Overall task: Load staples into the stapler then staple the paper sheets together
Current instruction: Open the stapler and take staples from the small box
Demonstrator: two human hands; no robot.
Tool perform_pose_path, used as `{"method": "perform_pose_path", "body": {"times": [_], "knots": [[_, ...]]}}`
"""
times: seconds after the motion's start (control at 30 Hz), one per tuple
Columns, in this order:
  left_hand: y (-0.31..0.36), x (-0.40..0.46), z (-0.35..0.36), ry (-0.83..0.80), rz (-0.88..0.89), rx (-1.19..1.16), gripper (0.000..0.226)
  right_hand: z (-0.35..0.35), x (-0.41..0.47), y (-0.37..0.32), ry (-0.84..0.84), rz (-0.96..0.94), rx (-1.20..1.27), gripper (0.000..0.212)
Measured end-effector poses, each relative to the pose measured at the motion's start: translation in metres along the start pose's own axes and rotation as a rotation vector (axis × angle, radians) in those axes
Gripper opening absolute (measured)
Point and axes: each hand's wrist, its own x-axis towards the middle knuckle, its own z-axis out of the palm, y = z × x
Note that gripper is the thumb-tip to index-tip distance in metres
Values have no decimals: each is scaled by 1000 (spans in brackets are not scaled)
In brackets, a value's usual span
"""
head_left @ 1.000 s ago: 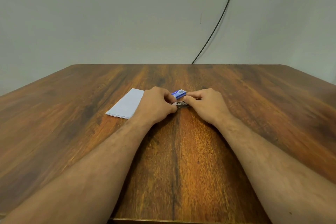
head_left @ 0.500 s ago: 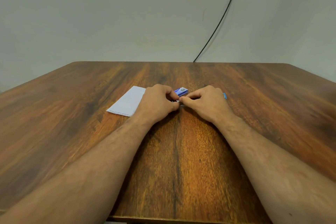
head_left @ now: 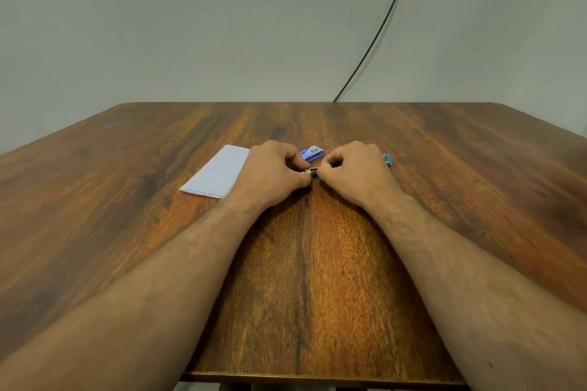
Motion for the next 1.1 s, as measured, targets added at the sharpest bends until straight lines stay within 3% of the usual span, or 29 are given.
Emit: {"method": "perform_pose_path", "body": {"times": [0.3, 0.6, 0.87, 1.1], "knots": [[1, 2, 1, 2, -14, 7, 9, -1, -1, 1, 63, -72, 65, 24], [0, 0, 5, 57, 25, -62, 11, -3, 3, 11, 151, 0, 173, 17], [-4, 1, 4, 83, 98, -124, 11, -4, 5, 14, 141, 33, 246, 44], [-6, 1, 5, 67, 66, -159, 12, -6, 5, 13, 116, 6, 232, 41]]}}
